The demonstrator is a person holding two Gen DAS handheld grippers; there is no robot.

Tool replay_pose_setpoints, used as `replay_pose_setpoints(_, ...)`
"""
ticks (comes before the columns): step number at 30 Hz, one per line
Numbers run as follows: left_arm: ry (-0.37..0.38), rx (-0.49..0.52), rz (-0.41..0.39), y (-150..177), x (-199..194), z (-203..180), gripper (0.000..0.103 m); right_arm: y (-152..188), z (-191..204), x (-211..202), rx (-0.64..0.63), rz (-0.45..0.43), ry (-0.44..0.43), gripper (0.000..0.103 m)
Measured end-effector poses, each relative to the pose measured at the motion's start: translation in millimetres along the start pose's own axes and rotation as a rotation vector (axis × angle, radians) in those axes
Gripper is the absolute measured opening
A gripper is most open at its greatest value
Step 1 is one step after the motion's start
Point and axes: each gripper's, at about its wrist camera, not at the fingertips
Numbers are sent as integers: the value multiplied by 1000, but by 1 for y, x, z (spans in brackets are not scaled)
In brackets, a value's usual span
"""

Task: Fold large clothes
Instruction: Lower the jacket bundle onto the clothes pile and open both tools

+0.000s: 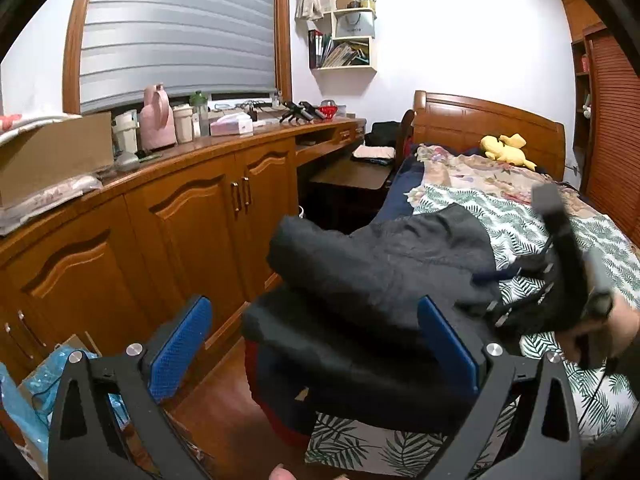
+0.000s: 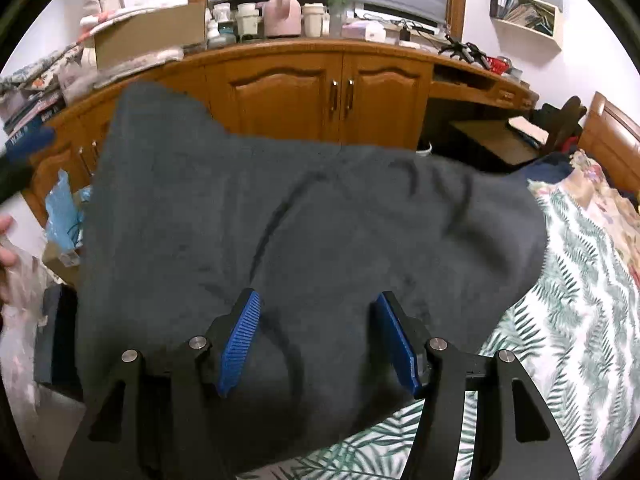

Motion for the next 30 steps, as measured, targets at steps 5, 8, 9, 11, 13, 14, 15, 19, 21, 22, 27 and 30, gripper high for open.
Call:
replay_pose_setpoints(5, -4, 0, -7, -4, -8, -8, 103, -1, -15, 13, 44, -4, -21, 63)
replay_pose_setpoints(8, 21, 15, -4, -4, -12, -19, 103, 2, -28, -5, 66, -19, -1, 63)
replay_pose_setpoints(9, 24, 18, -3, -4, -13, -21, 103, 4, -32, -14, 65, -31, 7, 63)
replay_pose_setpoints(11, 40, 32, -5, -6, -16, -33, 103, 15, -33, -38, 68, -56, 18, 63)
replay_pose_setpoints(13, 57, 47, -10, -7, -20, -46, 103, 25, -38, -59, 82, -80, 29, 63)
replay_pose_setpoints(14, 65, 53, -13, -7, -22, -52, 103, 29, -41, -70, 92, -91, 35, 63)
replay_pose_setpoints(15, 76, 59, -17, -8, -25, -60, 103, 35, -43, -81, 102, -101, 43, 63)
replay_pose_setpoints(19, 123, 79, -31, -9, -33, -91, 103, 77, -56, -100, 138, -137, 94, 66)
replay_pose_setpoints(21, 147, 89, -37, -7, -37, -107, 103, 91, -57, -118, 164, -152, 122, 67)
replay_pose_setpoints(22, 159, 96, -41, -6, -39, -117, 103, 99, -57, -125, 176, -159, 132, 69)
replay_pose_setpoints(27, 240, 86, -49, 7, -50, -160, 103, 144, -38, -165, 232, -180, 206, 81)
replay_pose_setpoints(30, 256, 107, -46, 16, -57, -188, 103, 175, -36, -193, 268, -206, 268, 83)
Point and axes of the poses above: each gripper's, at about its wrist camera, not at the fingertips, and x roughly the way its jaws point, z to its left, y to its underside, and after that the axes turned 3 degrees about -x, right-handed
